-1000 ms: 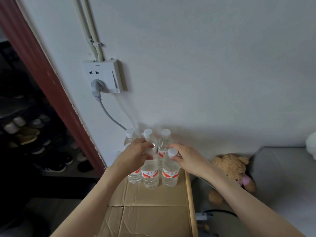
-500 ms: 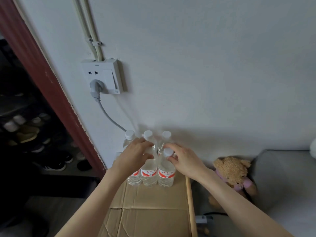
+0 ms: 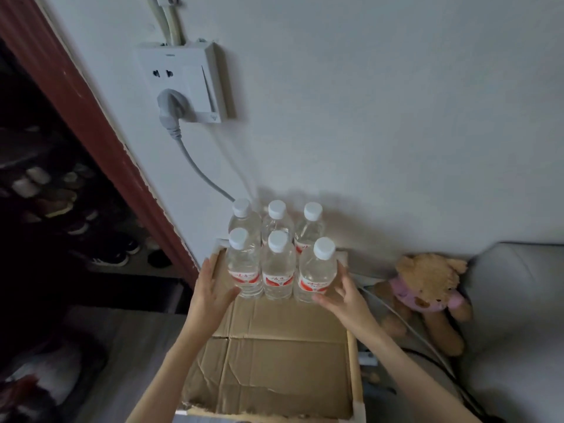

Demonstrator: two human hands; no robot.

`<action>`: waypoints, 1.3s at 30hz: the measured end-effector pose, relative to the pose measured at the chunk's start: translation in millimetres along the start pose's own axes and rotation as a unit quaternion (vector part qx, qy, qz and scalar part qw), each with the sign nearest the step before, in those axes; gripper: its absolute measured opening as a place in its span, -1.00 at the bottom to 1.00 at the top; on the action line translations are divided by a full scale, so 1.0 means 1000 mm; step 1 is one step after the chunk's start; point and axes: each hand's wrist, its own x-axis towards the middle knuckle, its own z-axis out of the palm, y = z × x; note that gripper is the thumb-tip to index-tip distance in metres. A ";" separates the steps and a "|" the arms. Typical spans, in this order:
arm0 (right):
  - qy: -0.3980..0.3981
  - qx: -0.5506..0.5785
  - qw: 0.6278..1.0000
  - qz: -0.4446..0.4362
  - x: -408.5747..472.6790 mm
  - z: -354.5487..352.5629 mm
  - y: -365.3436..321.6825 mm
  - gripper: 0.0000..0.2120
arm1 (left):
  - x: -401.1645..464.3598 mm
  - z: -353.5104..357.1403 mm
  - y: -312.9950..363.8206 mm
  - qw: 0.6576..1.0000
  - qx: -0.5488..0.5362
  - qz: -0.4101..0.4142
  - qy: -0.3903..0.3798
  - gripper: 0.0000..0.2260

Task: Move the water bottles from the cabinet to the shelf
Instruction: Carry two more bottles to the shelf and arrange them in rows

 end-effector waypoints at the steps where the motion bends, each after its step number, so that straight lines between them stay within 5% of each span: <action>1: -0.005 0.001 1.000 0.003 0.002 0.004 0.004 -0.19 | 0.003 0.001 -0.015 0.999 0.007 -0.002 -0.032 -0.15; 5: 0.006 0.031 0.999 0.041 0.009 0.019 0.011 -0.37 | 0.009 0.016 -0.016 0.996 0.031 0.023 -0.083 -0.27; 9: 0.028 0.069 0.994 0.084 0.011 0.026 0.030 0.06 | 0.015 0.025 -0.014 0.995 -0.033 -0.001 -0.090 -0.55; 11: 0.031 0.064 0.993 0.097 0.012 0.028 0.033 0.12 | 0.016 0.024 -0.023 0.996 -0.048 -0.039 -0.058 -0.56; 18: 0.037 0.053 0.996 0.064 0.010 0.034 0.021 -0.47 | 0.014 0.023 -0.011 0.999 -0.003 -0.012 -0.041 -0.61; 24: 0.038 0.071 0.995 0.058 0.010 0.036 0.018 -0.32 | 0.018 0.023 -0.025 0.998 0.002 -0.038 -0.041 -0.60; 28: 0.039 0.081 0.995 0.031 0.009 0.037 0.013 -0.49 | 0.017 0.024 -0.033 0.997 -0.013 -0.070 -0.044 -0.55; 35: 0.053 0.083 0.995 0.008 0.005 0.039 0.012 -0.51 | 0.012 0.026 -0.032 0.996 -0.009 -0.042 -0.081 -0.49; 39: 0.026 0.129 0.990 0.046 -0.001 0.039 0.017 -0.46 | 0.001 0.031 -0.033 0.987 -0.066 -0.142 -0.036 -0.50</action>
